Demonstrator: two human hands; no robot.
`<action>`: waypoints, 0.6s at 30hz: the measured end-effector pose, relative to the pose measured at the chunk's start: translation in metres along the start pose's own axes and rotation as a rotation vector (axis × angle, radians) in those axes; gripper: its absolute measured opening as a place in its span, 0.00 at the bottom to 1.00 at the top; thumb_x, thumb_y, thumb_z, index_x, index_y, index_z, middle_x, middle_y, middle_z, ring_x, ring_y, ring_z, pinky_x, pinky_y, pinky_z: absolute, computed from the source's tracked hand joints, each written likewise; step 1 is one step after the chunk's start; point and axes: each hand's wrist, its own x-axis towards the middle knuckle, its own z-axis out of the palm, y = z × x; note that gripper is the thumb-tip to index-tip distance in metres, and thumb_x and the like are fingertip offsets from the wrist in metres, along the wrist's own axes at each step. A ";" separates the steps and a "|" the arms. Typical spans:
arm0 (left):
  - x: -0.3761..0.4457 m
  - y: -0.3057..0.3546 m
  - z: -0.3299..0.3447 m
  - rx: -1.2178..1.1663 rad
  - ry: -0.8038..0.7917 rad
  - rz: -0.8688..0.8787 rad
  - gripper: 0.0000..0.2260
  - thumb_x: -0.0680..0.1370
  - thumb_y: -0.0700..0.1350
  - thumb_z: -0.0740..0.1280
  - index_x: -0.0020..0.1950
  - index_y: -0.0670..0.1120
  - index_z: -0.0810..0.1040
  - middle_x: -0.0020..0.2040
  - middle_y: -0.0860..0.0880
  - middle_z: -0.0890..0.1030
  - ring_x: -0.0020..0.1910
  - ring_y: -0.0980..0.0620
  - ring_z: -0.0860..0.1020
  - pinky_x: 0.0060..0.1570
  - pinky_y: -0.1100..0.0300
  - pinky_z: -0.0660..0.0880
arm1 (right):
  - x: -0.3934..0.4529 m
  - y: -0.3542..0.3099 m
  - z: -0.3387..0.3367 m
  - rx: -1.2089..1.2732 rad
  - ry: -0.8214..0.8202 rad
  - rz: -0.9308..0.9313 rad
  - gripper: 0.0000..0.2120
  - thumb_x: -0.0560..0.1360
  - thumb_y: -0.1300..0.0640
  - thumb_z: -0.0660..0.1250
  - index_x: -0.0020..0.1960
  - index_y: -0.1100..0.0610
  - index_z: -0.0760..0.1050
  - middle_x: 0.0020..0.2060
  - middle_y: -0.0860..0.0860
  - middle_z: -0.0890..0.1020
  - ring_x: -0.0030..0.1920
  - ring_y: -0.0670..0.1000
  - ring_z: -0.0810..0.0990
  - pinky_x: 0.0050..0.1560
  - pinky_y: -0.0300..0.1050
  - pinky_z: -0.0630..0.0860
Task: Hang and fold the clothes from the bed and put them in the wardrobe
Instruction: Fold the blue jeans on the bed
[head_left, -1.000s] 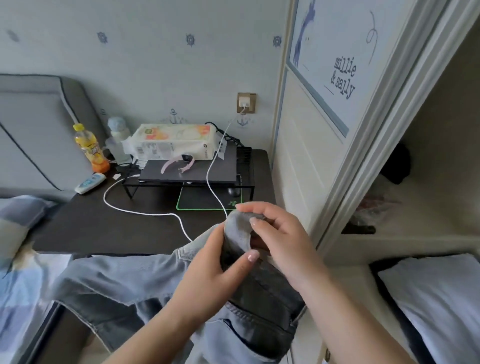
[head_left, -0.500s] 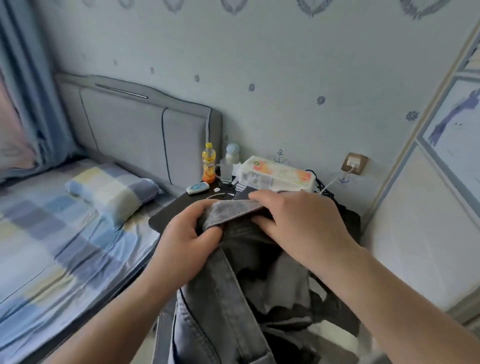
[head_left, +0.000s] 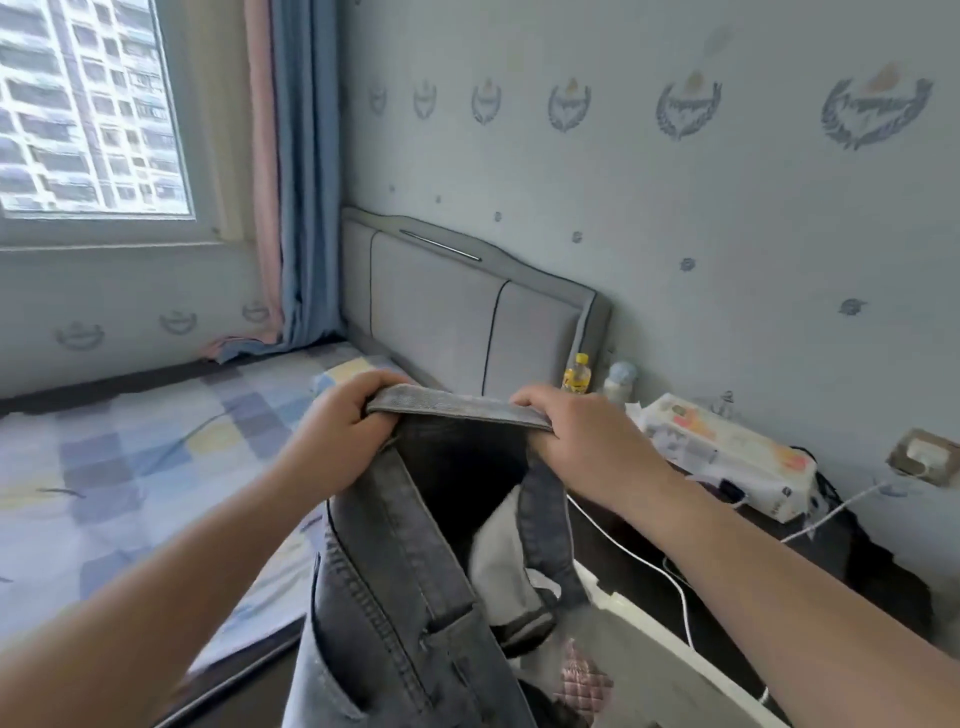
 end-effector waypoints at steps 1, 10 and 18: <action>-0.001 -0.012 -0.019 0.031 -0.014 -0.019 0.17 0.74 0.38 0.63 0.43 0.63 0.76 0.46 0.60 0.80 0.45 0.72 0.74 0.46 0.78 0.66 | 0.014 -0.016 0.003 0.086 0.032 0.001 0.13 0.76 0.57 0.62 0.57 0.46 0.77 0.50 0.48 0.84 0.52 0.53 0.80 0.51 0.47 0.75; -0.036 -0.124 -0.163 0.485 0.004 -0.253 0.14 0.72 0.36 0.65 0.54 0.48 0.78 0.45 0.52 0.76 0.49 0.48 0.75 0.45 0.57 0.69 | 0.126 -0.164 0.063 0.562 0.134 0.019 0.16 0.75 0.63 0.60 0.45 0.45 0.80 0.43 0.49 0.85 0.40 0.52 0.80 0.41 0.43 0.74; -0.114 -0.237 -0.279 0.607 0.149 -0.589 0.14 0.72 0.38 0.64 0.50 0.55 0.82 0.49 0.48 0.83 0.49 0.46 0.79 0.46 0.55 0.75 | 0.182 -0.232 0.096 0.893 0.223 0.079 0.20 0.74 0.66 0.57 0.39 0.45 0.80 0.34 0.43 0.80 0.33 0.45 0.75 0.35 0.40 0.70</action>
